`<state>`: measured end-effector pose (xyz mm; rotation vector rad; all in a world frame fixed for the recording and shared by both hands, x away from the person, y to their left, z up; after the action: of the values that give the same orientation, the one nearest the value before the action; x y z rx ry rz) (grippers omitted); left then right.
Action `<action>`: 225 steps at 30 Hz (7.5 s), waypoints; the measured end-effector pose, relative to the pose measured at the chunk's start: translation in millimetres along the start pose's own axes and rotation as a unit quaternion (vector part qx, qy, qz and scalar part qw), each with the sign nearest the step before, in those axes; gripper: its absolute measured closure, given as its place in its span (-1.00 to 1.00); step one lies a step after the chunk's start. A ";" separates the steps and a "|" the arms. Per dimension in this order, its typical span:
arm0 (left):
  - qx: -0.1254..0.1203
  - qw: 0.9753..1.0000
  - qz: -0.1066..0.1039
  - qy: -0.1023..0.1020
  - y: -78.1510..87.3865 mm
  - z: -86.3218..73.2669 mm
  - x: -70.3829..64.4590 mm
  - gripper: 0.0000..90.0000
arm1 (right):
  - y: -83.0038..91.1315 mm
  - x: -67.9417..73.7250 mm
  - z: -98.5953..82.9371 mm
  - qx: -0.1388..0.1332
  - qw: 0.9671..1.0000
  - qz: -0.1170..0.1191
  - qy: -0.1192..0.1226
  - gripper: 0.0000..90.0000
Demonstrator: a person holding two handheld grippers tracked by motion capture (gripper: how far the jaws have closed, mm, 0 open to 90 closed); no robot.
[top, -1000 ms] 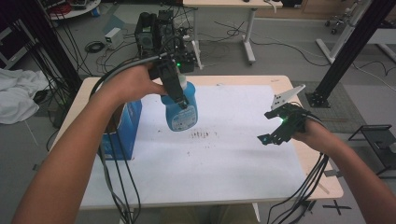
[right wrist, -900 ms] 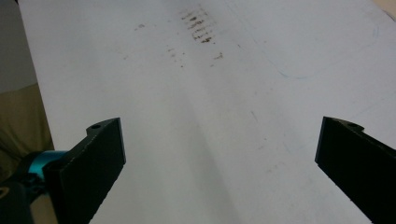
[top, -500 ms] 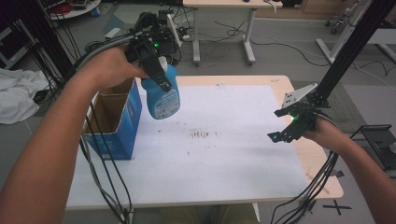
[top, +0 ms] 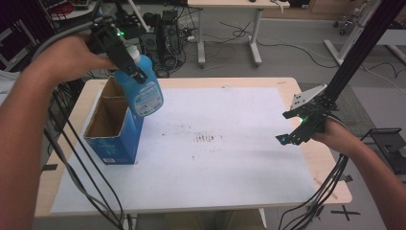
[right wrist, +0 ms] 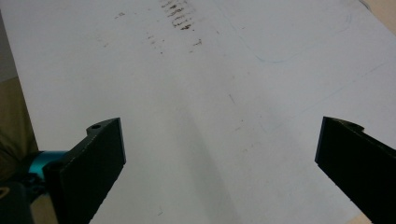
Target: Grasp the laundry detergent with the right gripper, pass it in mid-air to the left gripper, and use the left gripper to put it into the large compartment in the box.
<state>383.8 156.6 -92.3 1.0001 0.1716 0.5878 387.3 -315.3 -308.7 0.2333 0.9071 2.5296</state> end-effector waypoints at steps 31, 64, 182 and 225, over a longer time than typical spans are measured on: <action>0.018 0.998 0.030 0.061 12.6 -78.7 54.2 -0.16 | 5.0 -3.1 7.8 0.027 1.000 -0.005 0.000 -0.98; 0.067 0.995 0.005 0.068 -103.2 -148.3 62.3 -0.16 | 0.2 -0.4 9.4 0.028 1.000 -0.009 -0.002 -0.98; -0.041 0.989 -0.096 -0.100 -132.3 -2.3 -66.3 -0.77 | 6.1 17.5 17.0 0.010 1.000 -0.003 0.013 -0.98; -0.006 0.985 -0.116 -0.131 -158.3 16.7 -60.2 -0.77 | 12.6 1.7 65.1 0.115 0.991 0.043 0.057 -0.98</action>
<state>401.4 48.4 -222.4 1.0196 0.0495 0.2408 400.8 -286.6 -250.5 0.2030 1.2608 2.5366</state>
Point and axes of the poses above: each handheld gripper's, and its own axes: y roughly backward along the jaws, z roughly out of its top, x roughly to its left, the point moved 1 cm from there along -y, roughly forward along the jaws, and after that the axes turned 13 degrees about -x, right-handed, at the moved point
